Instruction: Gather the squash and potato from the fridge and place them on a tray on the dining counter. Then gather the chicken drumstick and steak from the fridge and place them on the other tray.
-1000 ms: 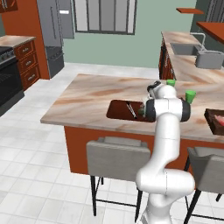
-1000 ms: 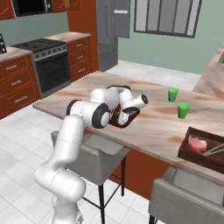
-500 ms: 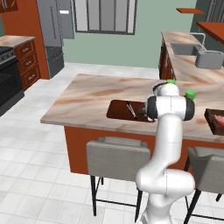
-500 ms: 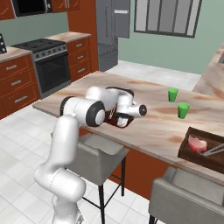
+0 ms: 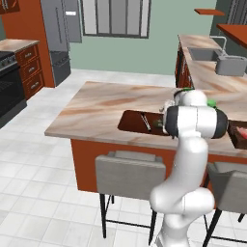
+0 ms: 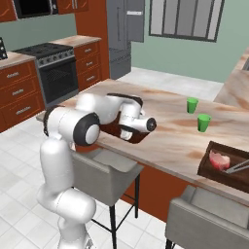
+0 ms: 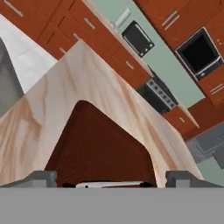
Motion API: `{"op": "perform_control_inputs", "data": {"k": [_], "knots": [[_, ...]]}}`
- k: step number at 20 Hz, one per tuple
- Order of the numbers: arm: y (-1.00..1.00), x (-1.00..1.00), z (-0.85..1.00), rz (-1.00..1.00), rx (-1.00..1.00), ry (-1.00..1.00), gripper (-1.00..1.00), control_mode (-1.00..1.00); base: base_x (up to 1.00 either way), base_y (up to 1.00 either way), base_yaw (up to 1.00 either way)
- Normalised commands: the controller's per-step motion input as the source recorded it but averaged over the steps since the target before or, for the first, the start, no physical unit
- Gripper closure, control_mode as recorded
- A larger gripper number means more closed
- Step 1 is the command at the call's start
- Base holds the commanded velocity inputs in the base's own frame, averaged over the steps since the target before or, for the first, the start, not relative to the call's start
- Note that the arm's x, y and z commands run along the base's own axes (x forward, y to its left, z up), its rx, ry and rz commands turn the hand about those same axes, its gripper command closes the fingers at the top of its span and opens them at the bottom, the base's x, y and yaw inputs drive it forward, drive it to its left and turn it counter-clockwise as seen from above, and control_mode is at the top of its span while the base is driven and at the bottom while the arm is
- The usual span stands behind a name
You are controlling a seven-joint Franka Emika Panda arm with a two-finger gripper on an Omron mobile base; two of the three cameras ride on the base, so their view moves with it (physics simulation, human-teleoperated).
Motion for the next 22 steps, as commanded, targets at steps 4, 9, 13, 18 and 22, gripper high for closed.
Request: {"op": "perform_control_inputs", "data": {"k": [4,9,13,18,22], "knots": [[0.10,-0.68,0.89,0.01,0.00,0.19,-1.00,-1.00,0.00,0.00,0.00],[0.00,-0.93,0.48,0.00,0.00,0.31,-1.00,-1.00,0.00,0.00,0.00],[0.06,-0.94,0.34,0.00,-0.02,0.30,-1.00,-1.00,0.00,0.00,0.00],[0.19,-0.92,0.06,0.02,-0.09,0.04,-1.00,-1.00,0.00,0.00,0.00],[0.35,-0.63,0.00,0.09,-0.32,0.00,-1.00,-1.00,0.00,0.00,0.00]]}}
